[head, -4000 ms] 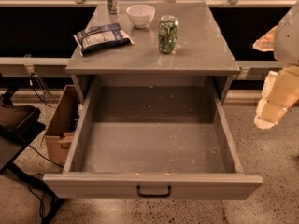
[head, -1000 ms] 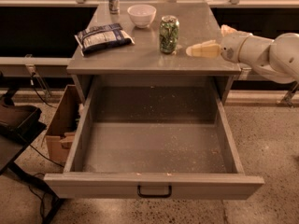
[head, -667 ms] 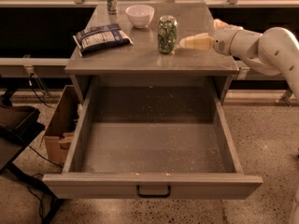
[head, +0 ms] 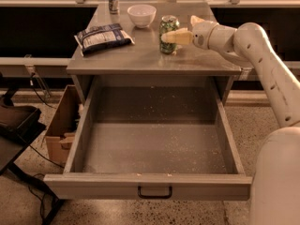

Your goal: Place green can into top drawer

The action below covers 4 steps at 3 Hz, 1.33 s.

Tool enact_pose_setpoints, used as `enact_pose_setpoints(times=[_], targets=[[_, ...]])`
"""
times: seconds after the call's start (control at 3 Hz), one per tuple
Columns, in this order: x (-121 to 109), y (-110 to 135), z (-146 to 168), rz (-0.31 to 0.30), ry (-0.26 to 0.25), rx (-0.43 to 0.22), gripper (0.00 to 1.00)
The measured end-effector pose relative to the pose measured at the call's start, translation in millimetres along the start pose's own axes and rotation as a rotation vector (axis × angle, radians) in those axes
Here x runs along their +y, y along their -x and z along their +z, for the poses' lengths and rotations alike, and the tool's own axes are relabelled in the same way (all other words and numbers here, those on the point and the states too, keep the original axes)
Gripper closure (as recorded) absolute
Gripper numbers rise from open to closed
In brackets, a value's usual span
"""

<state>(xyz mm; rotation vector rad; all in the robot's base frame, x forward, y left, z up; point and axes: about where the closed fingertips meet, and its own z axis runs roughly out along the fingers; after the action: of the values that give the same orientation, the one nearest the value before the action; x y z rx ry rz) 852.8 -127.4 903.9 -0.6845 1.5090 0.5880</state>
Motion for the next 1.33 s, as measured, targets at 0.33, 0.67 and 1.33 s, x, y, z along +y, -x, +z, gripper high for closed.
enact_pose_setpoints(times=[0.33, 0.67, 1.33], targets=[[23.6, -8.4, 22.4, 0.06, 0.06, -0.002, 0.18], [50.3, -5.1, 28.3, 0.067, 0.111, 0.005, 0.41], [77.1, -7.3, 30.1, 0.052, 0.135, 0.051, 0.87]])
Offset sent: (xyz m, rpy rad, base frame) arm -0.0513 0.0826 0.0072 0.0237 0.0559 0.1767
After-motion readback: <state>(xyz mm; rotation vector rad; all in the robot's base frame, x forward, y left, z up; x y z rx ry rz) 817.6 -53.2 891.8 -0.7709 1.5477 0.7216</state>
